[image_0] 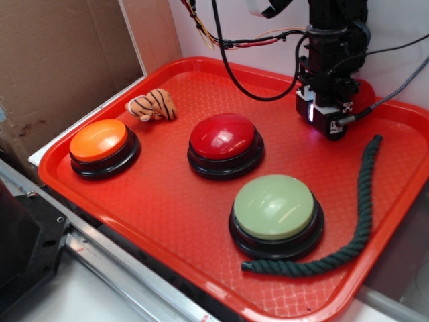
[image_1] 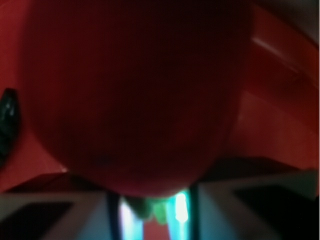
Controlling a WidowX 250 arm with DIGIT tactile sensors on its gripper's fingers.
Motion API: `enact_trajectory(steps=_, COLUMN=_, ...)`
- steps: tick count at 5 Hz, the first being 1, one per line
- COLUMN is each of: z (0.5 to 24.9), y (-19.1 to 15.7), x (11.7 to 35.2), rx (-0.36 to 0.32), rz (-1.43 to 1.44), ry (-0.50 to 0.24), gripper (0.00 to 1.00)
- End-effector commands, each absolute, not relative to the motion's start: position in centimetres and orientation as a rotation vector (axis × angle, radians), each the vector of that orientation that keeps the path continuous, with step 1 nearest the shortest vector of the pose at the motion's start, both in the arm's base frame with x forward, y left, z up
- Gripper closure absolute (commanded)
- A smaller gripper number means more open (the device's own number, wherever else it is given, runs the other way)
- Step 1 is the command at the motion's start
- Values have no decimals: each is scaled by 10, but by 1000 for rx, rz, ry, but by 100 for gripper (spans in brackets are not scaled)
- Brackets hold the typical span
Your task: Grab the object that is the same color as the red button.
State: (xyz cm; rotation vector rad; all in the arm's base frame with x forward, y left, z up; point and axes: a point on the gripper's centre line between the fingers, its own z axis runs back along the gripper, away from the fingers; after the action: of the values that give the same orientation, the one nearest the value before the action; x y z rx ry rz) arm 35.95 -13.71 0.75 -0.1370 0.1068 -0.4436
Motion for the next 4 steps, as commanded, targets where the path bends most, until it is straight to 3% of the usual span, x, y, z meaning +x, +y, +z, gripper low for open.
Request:
enact_trajectory(steps=1, z=15, y=-141, x=360, rx=-133, rz=-480, ry=92, gripper=100)
enact_trajectory(steps=2, z=65, y=-146, x=349, rx=-115, rz=-377, ry=43, gripper=100)
enact_trajectory(steps=3, z=116, y=-154, x=335, rx=-176, rz=-344, ry=64, gripper=100)
enact_trajectory(steps=4, z=162, y=-162, x=314, rx=-78, rz=-231, ry=61, gripper=100)
